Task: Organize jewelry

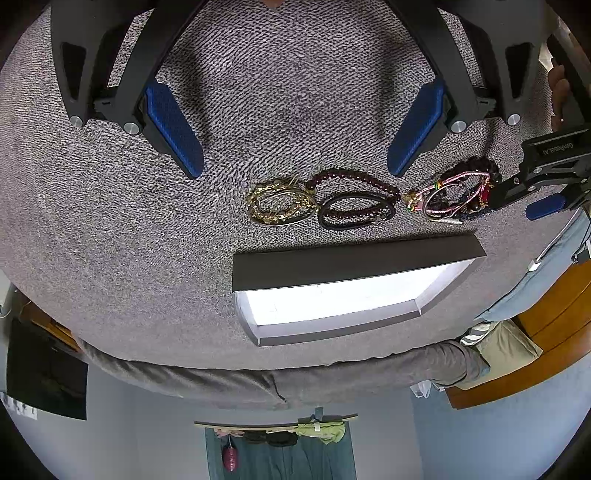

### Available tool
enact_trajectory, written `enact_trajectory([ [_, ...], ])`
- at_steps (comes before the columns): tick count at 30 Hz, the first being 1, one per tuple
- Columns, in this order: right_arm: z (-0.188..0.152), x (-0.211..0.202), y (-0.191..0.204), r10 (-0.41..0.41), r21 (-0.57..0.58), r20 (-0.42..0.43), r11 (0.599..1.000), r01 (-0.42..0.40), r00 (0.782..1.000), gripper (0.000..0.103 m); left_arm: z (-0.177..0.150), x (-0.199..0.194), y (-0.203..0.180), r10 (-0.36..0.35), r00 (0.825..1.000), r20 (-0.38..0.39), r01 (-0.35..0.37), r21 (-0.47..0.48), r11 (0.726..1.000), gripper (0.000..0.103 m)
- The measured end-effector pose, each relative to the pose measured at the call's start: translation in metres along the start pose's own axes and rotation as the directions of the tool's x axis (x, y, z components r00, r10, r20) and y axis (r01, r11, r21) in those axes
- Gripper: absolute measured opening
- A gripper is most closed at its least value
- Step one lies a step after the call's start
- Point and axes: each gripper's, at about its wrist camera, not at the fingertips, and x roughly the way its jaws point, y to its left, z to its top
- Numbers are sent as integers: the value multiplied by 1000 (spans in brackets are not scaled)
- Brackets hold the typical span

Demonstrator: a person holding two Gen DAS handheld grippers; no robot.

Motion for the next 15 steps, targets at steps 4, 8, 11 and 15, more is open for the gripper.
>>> enact_trajectory([
  [4,0,0,0,0,-2,2,1000,0,1000,98,0,-1,0,-2,1000,-1,2,2,1000,99],
  [8,0,1,0,1,-1,-1,1000,-1,1000,98,0,-1,0,-2,1000,-1,2,2,1000,99],
  [11,0,0,0,-2,-1,1,1000,2,1000,98,0,0,-1,3,1000,-3,-3,3,1000,99],
  [15,0,1,0,-1,1,4,1000,1,1000,98,0,0,-1,-2,1000,-3,2,5,1000,99],
])
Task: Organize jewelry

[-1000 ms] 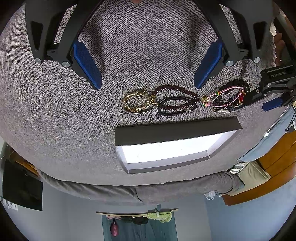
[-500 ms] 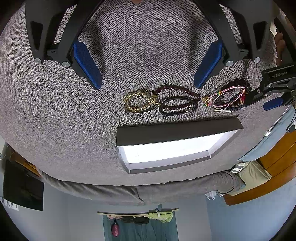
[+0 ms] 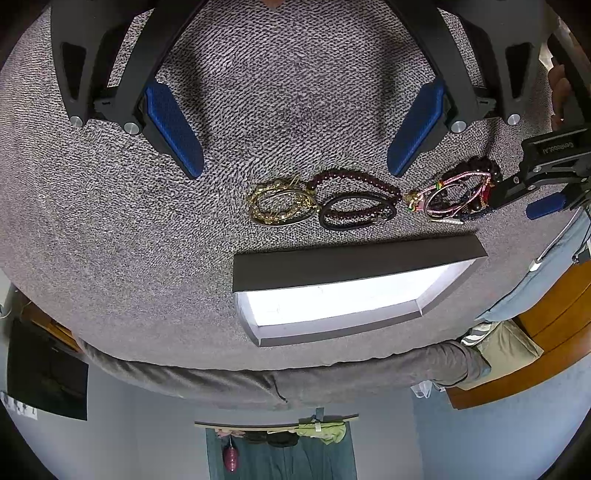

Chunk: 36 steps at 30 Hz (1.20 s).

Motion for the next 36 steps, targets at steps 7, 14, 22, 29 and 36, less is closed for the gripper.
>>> enact_trajectory([
  [7,0,-1,-4,2,21,7,1000,-2,1000,98,-1,0,2,-12,1000,-3,12,-2,1000,99],
  [14,1,-5,-14,-7,61,24,998,6,1000,98,0,-4,8,-27,999,20,27,-11,1000,99],
  [22,1,1,-13,19,2,9,1000,-19,1000,98,3,-10,13,-20,997,77,20,-7,1000,99],
  [29,14,7,-27,7,21,11,1000,-7,1000,92,3,-2,14,-39,999,38,40,-19,999,99],
  [36,17,16,-27,40,-12,-25,999,-40,999,70,5,-2,17,-53,998,45,54,-26,998,99],
])
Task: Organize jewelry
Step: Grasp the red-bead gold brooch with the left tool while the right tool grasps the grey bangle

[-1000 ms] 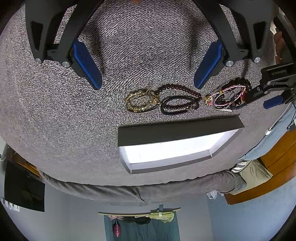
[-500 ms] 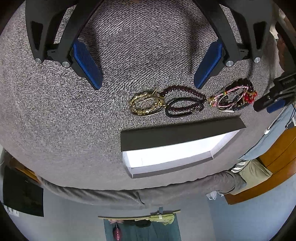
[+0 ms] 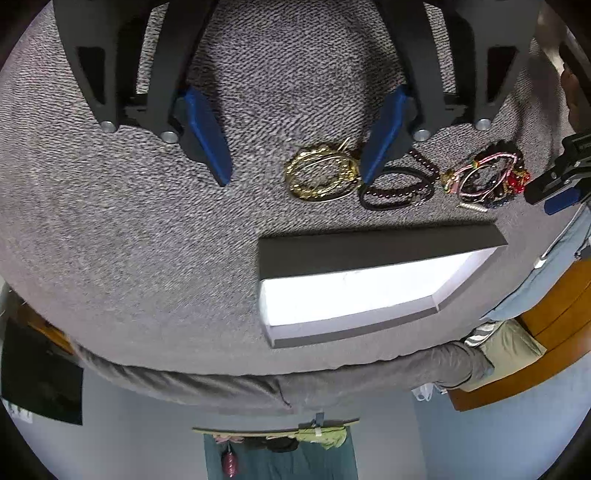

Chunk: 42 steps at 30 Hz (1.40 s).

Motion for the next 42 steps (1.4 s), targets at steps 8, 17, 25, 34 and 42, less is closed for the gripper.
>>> enact_trajectory([
  [8,2,10,14,13,-65,-29,998,-15,999,54,0,2,6,-4,1000,-5,4,-18,1000,99],
  [17,7,21,20,-6,-117,-39,993,1,999,54,0,2,8,-3,1000,-8,3,-23,1000,99],
  [25,6,14,21,-16,-119,0,993,16,1000,49,-1,5,12,-12,1000,-26,11,-46,999,99],
  [34,4,-16,14,-10,-81,114,996,19,993,49,3,1,26,-29,999,-26,27,-70,997,99],
  [42,6,-25,2,3,-29,140,1000,1,990,49,9,1,60,-52,998,-31,46,-160,986,95],
])
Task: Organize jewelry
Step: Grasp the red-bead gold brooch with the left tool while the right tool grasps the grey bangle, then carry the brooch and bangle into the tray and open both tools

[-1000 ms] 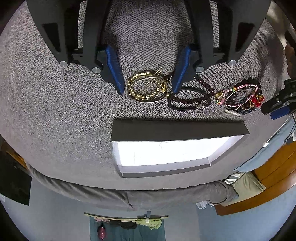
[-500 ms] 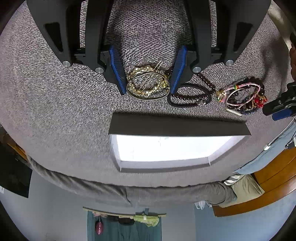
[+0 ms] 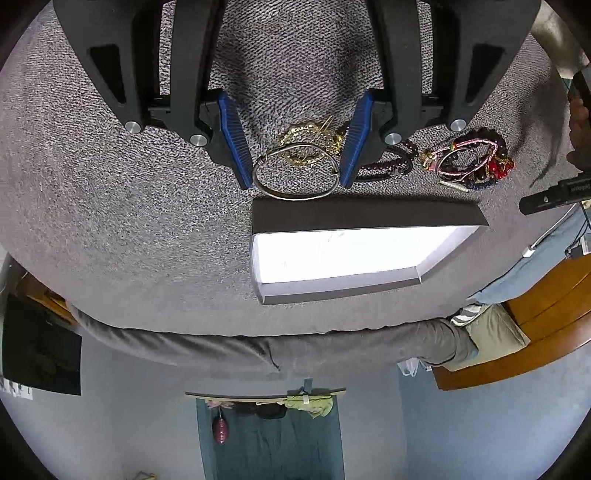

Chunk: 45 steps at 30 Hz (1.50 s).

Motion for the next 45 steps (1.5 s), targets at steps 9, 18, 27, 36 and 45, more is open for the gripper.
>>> enact_trajectory([
  [9,0,-2,-2,21,23,0,1000,-21,1000,49,-5,9,-11,-185,980,-79,184,-10,983,46],
  [18,0,-1,1,27,18,-5,999,-27,1000,49,-19,19,-43,-160,973,-163,179,108,978,46],
  [27,0,-1,1,21,19,3,1000,-21,1000,49,-19,10,-40,-152,977,-148,169,109,980,16],
  [36,0,-7,1,17,17,32,1000,-17,999,49,-6,-21,-35,-197,979,-44,200,104,974,7],
  [45,12,-17,1,27,27,77,999,-29,997,49,21,-50,-40,-214,975,51,208,108,972,7],
])
